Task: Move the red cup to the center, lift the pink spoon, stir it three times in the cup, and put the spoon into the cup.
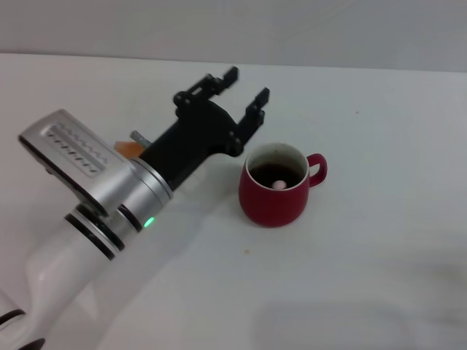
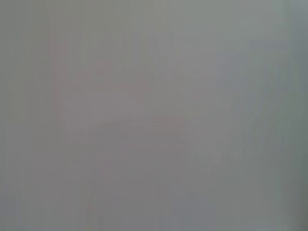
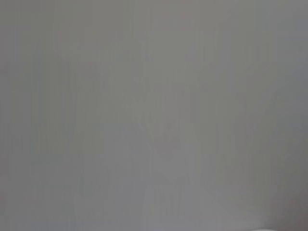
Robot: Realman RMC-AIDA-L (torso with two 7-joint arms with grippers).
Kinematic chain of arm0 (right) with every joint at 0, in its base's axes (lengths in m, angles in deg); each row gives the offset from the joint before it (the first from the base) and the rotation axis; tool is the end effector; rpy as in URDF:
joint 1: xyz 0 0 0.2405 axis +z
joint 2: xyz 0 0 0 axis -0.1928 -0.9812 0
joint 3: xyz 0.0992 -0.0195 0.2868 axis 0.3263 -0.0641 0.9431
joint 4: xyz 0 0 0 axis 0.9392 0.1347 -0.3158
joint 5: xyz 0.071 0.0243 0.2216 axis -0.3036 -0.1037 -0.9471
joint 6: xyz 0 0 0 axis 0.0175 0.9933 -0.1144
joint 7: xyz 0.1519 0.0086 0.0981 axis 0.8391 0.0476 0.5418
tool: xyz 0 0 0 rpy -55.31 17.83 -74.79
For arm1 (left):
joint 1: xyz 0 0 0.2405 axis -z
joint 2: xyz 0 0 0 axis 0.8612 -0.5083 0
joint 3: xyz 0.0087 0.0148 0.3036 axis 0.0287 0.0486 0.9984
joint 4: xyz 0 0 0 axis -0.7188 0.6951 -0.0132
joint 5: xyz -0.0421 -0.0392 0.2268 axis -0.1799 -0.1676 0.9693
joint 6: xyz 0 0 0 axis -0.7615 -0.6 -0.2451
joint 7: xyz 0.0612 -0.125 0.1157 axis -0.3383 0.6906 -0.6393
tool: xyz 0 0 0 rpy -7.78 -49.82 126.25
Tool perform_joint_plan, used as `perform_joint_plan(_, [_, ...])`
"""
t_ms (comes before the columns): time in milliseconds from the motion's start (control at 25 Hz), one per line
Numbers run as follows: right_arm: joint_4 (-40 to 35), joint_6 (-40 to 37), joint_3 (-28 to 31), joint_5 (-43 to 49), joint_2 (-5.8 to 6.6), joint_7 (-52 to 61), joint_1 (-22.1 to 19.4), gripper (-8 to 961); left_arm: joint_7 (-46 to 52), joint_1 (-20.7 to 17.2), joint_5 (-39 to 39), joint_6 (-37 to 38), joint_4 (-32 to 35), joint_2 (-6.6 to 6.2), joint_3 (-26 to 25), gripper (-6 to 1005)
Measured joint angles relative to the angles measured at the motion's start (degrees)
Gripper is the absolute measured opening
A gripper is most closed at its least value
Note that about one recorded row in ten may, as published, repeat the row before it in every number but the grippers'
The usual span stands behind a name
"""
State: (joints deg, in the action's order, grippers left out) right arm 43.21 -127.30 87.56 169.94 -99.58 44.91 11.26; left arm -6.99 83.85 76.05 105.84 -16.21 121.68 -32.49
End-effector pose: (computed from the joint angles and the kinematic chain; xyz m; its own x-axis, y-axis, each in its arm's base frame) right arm 0.4010 0.2117 -0.0737 0.6884 0.0533 -0.7233 -0.7123 0.2374 -0.6605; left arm -0.2209 0.3815 -0.1454 0.7059 -0.1810 0.6847 0.4344 -0.6530 -0.6204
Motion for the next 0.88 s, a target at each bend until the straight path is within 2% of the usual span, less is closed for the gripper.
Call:
perform_joint_plan(120, [0.0, -1.3, 0.0, 0.0, -0.04, 0.0, -0.2, -1, 0.8, -1.0, 0.0, 0.4, -0.3, 0.03, -2.3, 404])
perform_joint_plan(280, [-0.6, -5.7, 0.0, -0.1, -0.13, 0.0, -1.1, -1, 0.9, -3.7, 0.0, 0.5, -0.3, 0.09, -8.0, 547])
perform_joint_plan(520, [-2.3, -14.4, -1.2, 0.2, -0.20, 0.0, -2.6, 0, 0.6, -9.2, 0.0, 3.9, 3.2, 0.16, -15.5, 785])
perform_joint_plan(600, [-2.7, -16.2, -1.8, 0.1, -0.24, -0.1, -2.8, 0, 0.3, -10.0, 0.0, 4.7, 4.5, 0.20, -16.3, 867])
perform_joint_plan(880, [-3.3, -16.9, -2.0, -0.1, -0.28, -0.3, -2.9, -1, -0.1, -10.7, 0.0, 7.4, 10.4, 0.42, -16.6, 867])
